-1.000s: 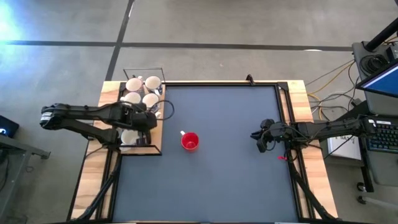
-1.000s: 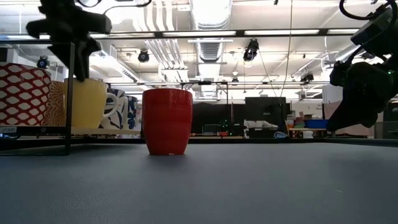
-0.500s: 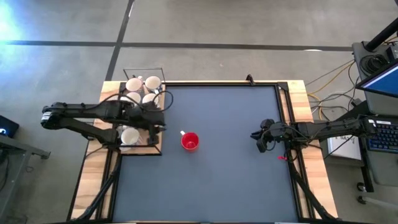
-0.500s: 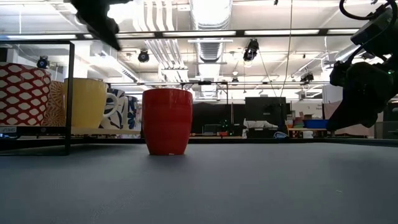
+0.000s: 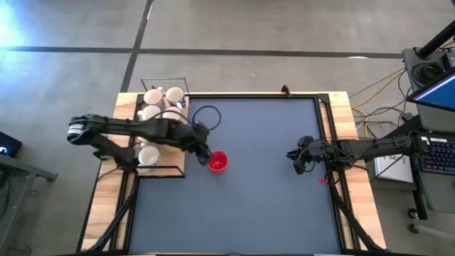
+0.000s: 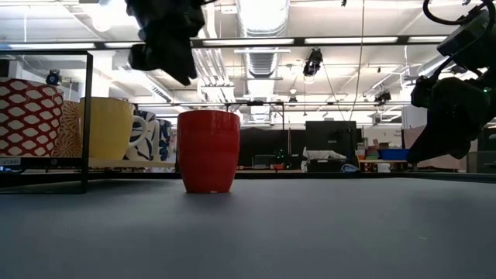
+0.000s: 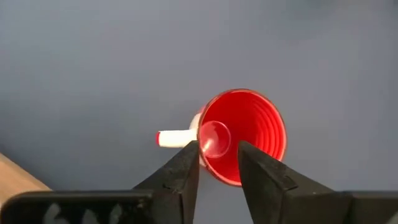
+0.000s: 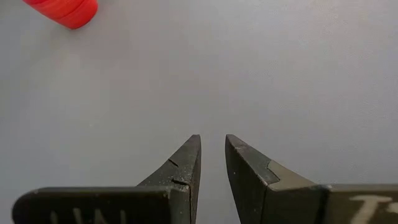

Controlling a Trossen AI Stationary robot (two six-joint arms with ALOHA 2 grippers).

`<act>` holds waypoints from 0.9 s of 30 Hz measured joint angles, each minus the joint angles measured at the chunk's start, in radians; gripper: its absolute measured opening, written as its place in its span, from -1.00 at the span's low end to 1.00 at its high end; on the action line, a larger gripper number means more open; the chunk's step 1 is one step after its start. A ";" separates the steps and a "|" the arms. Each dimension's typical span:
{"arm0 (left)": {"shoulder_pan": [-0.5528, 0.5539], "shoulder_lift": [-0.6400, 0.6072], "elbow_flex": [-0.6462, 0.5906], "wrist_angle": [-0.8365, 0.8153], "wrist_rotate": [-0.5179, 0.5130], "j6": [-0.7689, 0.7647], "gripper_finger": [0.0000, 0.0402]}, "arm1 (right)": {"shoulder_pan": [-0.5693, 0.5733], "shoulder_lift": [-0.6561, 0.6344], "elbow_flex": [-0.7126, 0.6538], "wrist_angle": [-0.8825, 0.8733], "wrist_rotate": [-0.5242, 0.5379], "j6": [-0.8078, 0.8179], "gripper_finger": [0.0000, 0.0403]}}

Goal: Place coffee mugs
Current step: Put the orange mug on the shelf

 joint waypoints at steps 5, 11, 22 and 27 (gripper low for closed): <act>0.000 0.102 0.085 -0.052 0.019 -0.043 -0.37 | 0.000 0.000 0.000 0.000 0.000 0.000 -0.69; 0.000 0.225 0.173 -0.143 0.021 -0.091 -0.23 | 0.000 0.000 0.000 0.001 0.000 0.000 -0.69; 0.000 0.360 0.209 -0.190 0.017 -0.126 -0.23 | 0.000 0.000 0.000 0.001 0.000 0.000 -0.69; -0.002 0.370 0.209 -0.190 0.017 -0.128 -0.25 | 0.000 0.000 0.000 0.002 0.000 0.000 -0.69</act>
